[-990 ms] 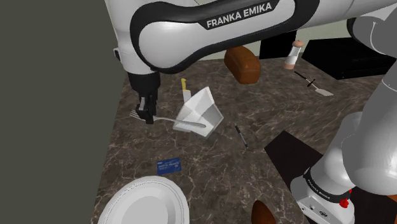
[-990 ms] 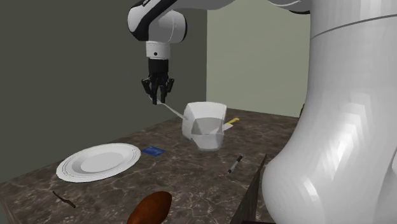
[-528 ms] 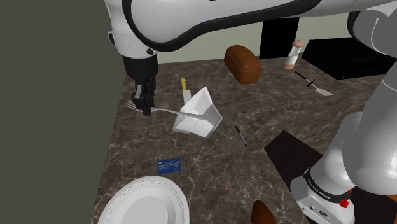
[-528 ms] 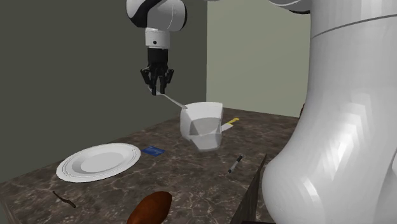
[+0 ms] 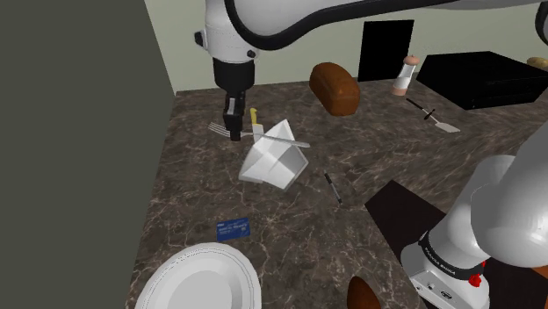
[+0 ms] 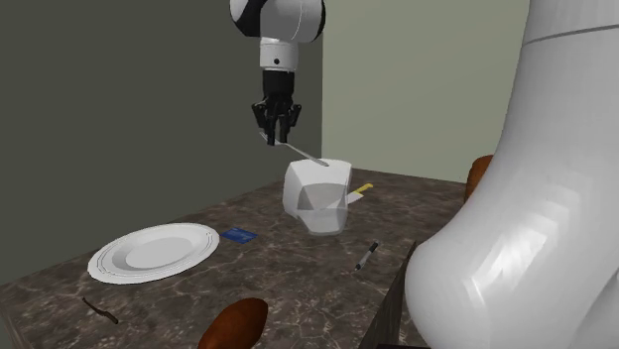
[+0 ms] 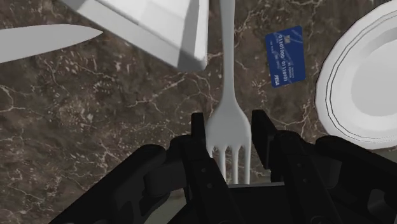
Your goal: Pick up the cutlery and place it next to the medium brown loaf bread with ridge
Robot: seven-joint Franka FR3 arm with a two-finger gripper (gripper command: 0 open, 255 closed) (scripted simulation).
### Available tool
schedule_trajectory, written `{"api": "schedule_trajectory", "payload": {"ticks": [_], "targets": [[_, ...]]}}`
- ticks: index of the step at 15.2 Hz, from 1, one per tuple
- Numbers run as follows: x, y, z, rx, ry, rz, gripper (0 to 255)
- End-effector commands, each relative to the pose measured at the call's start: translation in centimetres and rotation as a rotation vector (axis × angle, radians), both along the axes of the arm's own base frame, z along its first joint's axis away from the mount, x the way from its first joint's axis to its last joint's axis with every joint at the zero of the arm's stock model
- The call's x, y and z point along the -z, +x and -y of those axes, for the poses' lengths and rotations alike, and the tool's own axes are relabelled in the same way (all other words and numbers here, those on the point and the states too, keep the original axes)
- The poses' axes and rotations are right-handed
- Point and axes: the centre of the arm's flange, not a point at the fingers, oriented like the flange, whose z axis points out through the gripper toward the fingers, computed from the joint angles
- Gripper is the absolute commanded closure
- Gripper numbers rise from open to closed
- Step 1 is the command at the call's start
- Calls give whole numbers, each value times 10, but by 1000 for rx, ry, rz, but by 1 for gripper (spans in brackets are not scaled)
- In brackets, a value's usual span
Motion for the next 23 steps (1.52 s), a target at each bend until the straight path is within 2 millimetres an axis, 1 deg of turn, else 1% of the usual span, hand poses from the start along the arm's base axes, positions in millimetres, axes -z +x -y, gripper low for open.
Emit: {"api": "schedule_trajectory", "payload": {"ticks": [1,23], "targets": [[-1,-6,25,-1,1,0,255],[-1,-20,315,-1,1,0,255]]}}
